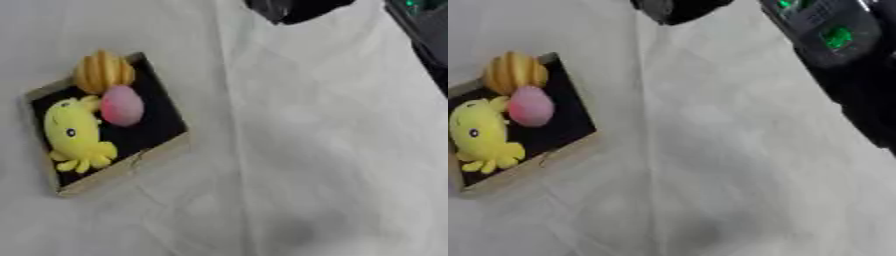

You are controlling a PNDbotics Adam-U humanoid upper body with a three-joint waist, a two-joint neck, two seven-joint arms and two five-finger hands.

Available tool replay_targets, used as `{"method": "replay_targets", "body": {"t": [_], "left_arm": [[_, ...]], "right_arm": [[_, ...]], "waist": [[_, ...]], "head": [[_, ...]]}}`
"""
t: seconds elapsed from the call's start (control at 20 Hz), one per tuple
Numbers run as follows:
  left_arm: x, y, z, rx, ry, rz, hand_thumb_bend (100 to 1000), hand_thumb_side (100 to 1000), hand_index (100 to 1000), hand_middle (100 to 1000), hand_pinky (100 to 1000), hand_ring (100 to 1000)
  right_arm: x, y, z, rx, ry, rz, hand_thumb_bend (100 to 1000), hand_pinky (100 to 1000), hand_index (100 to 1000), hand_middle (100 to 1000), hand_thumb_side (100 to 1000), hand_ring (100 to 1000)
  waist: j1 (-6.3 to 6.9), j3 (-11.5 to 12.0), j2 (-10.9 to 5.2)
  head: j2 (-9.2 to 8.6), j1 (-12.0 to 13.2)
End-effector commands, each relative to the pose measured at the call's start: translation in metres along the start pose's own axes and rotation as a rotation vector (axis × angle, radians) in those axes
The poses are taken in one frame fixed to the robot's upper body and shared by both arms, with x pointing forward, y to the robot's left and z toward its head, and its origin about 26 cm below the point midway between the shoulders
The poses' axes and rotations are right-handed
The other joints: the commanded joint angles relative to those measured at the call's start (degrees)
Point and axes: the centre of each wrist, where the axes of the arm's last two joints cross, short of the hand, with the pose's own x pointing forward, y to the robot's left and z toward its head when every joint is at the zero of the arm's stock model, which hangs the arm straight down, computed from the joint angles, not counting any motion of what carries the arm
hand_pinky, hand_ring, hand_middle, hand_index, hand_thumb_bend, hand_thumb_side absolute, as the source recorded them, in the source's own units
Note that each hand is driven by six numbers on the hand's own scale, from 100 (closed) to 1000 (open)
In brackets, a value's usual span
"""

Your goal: Pick up objects on the table and place them in the box.

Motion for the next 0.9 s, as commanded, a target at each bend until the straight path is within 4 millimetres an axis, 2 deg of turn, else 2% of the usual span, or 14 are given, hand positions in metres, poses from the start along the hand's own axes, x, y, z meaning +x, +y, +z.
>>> {"method": "replay_targets", "body": {"t": [0.05,0.3,0.5,0.85,0.9], "left_arm": [[0.006,0.005,-0.008,-0.02,-0.037,-0.014,100,428,778,617,729,648],[0.007,0.01,-0.009,-0.025,-0.065,-0.037,100,386,778,620,730,651],[0.008,0.017,-0.006,-0.022,-0.067,-0.073,100,380,778,619,730,651],[0.007,0.015,-0.006,-0.012,-0.066,-0.072,100,391,778,619,728,650],[0.007,0.014,-0.006,-0.012,-0.067,-0.069,100,391,778,619,727,650]], "right_arm": [[0.02,0.001,-0.02,0.052,-0.088,0.011,100,849,604,451,195,724],[0.032,0.021,-0.05,0.111,-0.15,-0.001,100,849,619,469,218,732],[0.04,0.047,-0.073,0.179,-0.197,0.023,100,847,624,476,236,735],[0.042,0.09,-0.1,0.253,-0.202,-0.002,100,849,629,477,214,737],[0.041,0.096,-0.102,0.26,-0.195,-0.01,100,850,630,479,233,738]], "waist": [[0.79,0.31,-2.75],[0.58,1.11,-3.54],[0.7,1.58,-3.76],[0.6,2.15,-3.43],[0.58,2.25,-3.36]], "head": [[0.83,-0.86],[1.61,-1.47],[1.83,-1.79],[1.58,-2.05],[1.5,-2.14]]}}
